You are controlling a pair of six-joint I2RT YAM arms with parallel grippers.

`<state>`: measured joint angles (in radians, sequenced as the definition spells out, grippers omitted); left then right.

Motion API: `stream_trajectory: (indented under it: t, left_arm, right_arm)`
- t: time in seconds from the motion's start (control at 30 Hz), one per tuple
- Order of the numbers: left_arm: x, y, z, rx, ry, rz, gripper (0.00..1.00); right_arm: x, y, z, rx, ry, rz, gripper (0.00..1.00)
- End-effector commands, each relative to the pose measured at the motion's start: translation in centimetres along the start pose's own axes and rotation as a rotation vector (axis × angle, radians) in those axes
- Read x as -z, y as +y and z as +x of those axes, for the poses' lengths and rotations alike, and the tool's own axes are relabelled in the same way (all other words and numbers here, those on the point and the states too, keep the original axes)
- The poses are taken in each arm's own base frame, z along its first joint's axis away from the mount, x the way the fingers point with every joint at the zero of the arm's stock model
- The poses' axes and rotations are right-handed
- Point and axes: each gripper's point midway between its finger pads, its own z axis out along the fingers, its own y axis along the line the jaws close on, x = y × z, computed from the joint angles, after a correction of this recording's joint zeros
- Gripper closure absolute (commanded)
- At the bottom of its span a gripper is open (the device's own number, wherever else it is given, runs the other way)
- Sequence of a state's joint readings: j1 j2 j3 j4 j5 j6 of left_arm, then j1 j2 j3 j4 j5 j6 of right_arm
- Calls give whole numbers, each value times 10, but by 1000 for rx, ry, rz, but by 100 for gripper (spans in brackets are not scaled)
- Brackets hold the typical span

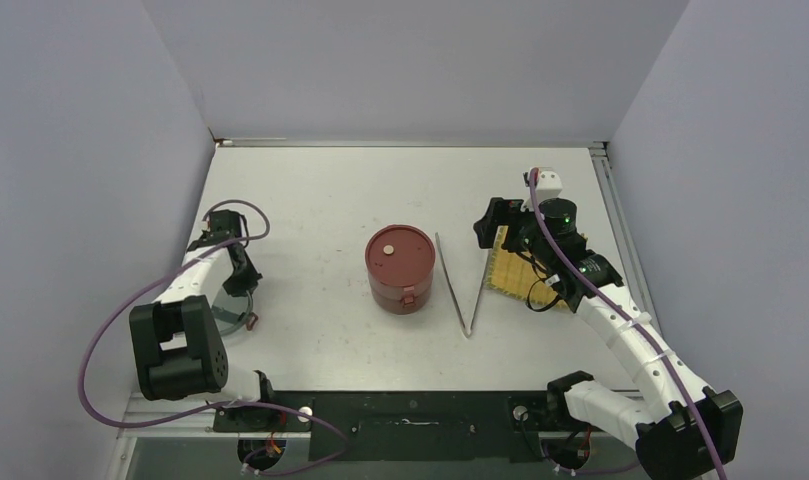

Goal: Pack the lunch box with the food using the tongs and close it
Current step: Pick up the box lid from the center of the board.

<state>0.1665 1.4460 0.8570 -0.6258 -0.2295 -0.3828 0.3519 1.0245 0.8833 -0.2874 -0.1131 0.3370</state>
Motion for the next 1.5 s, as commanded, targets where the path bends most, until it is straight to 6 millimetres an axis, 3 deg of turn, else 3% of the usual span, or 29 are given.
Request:
stream_trajectory:
  t: [0.0, 0.13, 0.27, 0.37, 0.53, 0.63, 0.7, 0.9, 1.1, 1.2, 1.47]
  left_arm:
    - [25, -12, -34, 19, -90, 70, 100]
    - [57, -28, -53, 60, -162, 183, 100]
    - [104, -49, -74, 61, -296, 374, 100]
    - [148, -67, -83, 42, -381, 539, 100]
    - [233, -100, -88, -54, -504, 868, 100]
    - [281, -123, -80, -138, -571, 1099, 100]
    - [315, -140, -64, -219, -559, 1277, 100]
    - [395, -184, -16, -437, -558, 1579, 100]
    - [465, -197, 16, -513, -605, 1843, 100]
    - [485, -195, 25, -524, -612, 1917, 100]
    - [504, -186, 46, -524, -549, 2043, 100]
  right_arm:
    - [2, 0, -14, -16, -57, -2, 3]
    - [4, -1, -16, -21, -60, 6, 3]
    - [8, 0, -20, -35, -66, 5, 3]
    - [12, 10, -26, -48, -88, -41, 3]
    - [14, 46, -34, -117, -108, -233, 3]
    - [13, 77, -37, -210, -91, -398, 3]
    - [13, 94, -44, -277, -90, -500, 4]
    - [22, 134, -65, -464, -79, -732, 12]
    - [40, 174, -80, -520, -106, -884, 16]
    - [50, 190, -85, -539, -118, -968, 20]
    - [74, 225, -97, -547, -134, -1184, 30]
